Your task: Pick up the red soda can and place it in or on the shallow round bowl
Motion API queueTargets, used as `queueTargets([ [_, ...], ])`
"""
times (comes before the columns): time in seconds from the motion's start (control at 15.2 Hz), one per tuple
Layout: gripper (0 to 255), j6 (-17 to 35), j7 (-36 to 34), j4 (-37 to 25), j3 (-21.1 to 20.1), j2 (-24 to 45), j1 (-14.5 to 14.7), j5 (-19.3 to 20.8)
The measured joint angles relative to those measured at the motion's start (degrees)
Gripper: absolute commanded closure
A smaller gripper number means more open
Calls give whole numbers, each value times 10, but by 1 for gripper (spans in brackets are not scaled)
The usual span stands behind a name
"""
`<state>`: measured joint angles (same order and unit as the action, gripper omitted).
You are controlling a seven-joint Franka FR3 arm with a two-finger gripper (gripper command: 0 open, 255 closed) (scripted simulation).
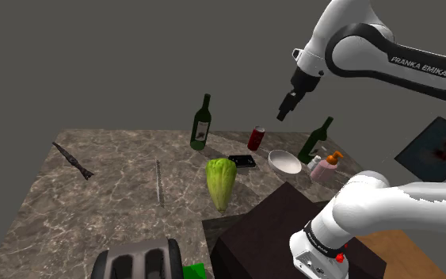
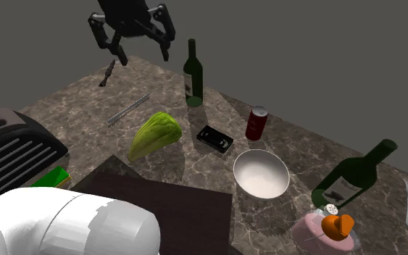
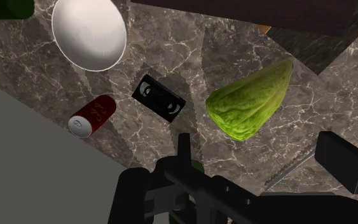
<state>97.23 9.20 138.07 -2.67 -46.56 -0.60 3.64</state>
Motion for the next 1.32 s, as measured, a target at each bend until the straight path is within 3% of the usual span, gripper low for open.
queueTargets([
  [0.46, 0, 72, 49, 15, 50, 62, -17, 23],
  [1.32, 0, 244, 181, -26, 167, 288, -42, 32],
])
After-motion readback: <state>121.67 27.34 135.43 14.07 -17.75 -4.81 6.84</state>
